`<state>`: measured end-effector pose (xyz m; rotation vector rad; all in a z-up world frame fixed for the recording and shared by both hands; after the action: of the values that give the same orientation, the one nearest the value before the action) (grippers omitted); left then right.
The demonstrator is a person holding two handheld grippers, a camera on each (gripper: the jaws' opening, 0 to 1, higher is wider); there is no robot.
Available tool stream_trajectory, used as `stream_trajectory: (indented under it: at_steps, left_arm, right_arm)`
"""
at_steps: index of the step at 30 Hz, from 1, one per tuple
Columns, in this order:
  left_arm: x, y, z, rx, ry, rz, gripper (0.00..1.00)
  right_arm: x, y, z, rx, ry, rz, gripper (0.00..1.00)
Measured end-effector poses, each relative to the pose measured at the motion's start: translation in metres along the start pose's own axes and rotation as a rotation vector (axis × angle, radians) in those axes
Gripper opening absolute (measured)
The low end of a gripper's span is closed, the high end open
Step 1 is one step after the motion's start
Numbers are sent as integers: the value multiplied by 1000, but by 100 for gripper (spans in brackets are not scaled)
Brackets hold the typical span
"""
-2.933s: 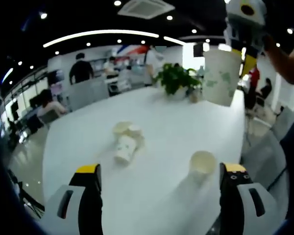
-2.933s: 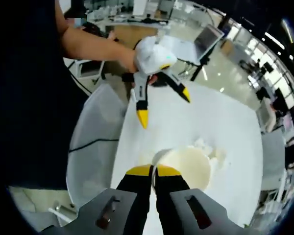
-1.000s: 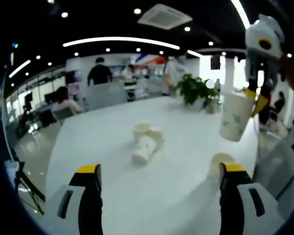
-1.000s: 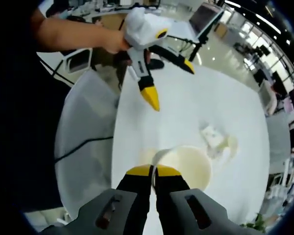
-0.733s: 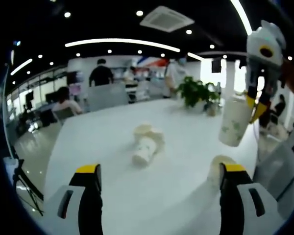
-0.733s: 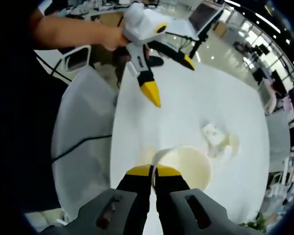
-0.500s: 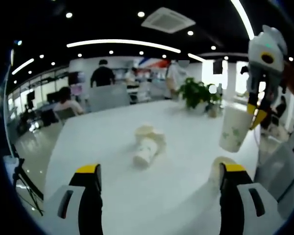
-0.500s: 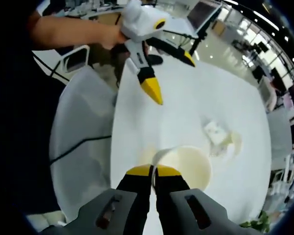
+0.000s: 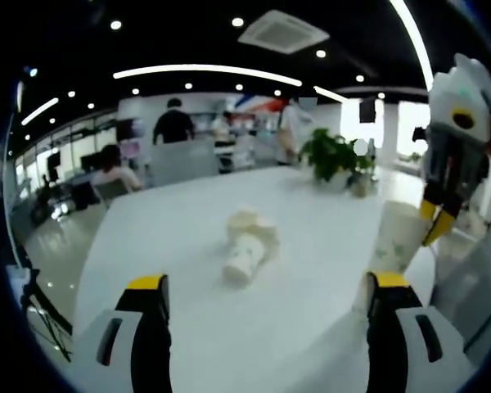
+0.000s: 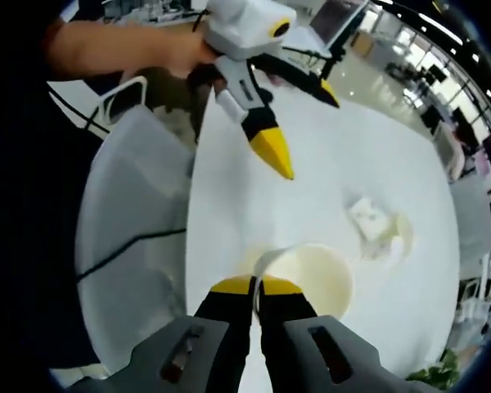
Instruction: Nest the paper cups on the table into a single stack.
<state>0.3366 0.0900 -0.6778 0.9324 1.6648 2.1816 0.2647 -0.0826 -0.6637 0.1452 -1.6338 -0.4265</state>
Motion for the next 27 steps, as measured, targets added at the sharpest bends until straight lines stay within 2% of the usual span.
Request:
stream_trajectory:
  at_steps: [1, 5, 27]
  left_arm:
    - [1, -1, 4, 7, 14, 11, 98]
    - [5, 2, 11, 34, 31, -16, 98]
    - [15, 1, 23, 60, 81, -29, 98]
  right_arm:
    - [-2, -1, 0, -2, 1, 0, 0]
    - [-8, -5, 0, -16, 6, 1, 0]
    - [-39, -10, -1, -60, 34, 17, 0]
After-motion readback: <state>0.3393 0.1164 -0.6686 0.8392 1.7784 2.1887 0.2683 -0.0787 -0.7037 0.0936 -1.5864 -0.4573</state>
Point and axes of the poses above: the point that each gripper's makers call its tool centre point, and the gripper's own axes: x roughly backward along the fingers, z roughly to its left, y roughly out of its top, the point moved 4 cm from there along x, roughly backward along the fingers, and after that the axes turned 10 degrees about -x, right-handed, at the moved point
